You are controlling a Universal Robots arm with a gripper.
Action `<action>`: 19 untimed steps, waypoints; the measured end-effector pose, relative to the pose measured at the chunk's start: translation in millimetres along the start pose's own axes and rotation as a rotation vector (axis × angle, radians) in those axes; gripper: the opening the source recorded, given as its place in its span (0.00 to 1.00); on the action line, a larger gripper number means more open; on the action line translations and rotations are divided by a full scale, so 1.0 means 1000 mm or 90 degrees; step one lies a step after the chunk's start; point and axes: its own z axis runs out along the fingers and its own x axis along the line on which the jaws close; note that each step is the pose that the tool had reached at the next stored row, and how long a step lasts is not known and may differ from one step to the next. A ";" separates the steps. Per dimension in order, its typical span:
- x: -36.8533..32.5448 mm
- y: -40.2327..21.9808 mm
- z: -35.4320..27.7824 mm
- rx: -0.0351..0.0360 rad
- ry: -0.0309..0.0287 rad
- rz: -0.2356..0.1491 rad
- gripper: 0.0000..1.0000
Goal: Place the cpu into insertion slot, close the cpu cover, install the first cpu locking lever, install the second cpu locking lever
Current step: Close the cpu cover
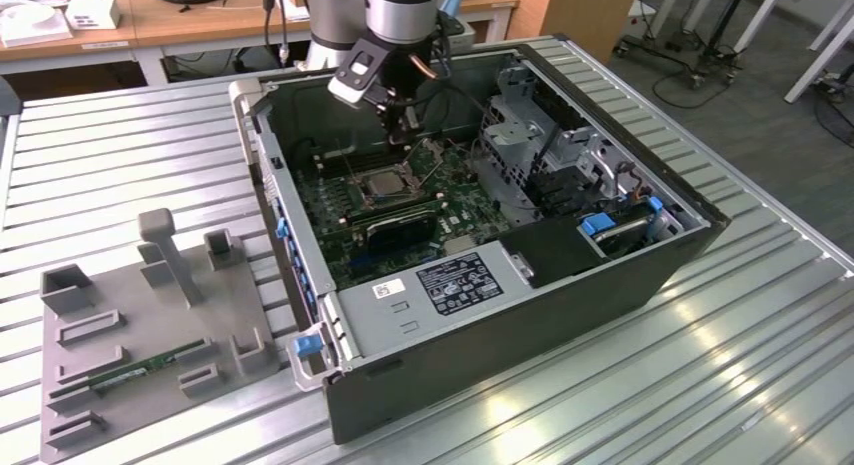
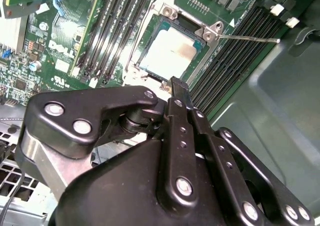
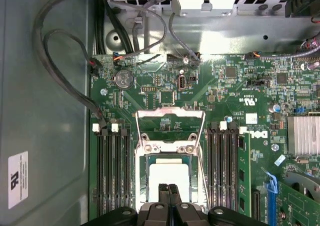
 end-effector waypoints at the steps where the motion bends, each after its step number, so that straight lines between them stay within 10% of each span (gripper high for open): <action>1: 0.0000 0.0014 0.0001 0.0000 0.0001 0.000 0.11; 19: 0.0004 0.0134 0.0001 0.0000 0.0000 0.000 0.11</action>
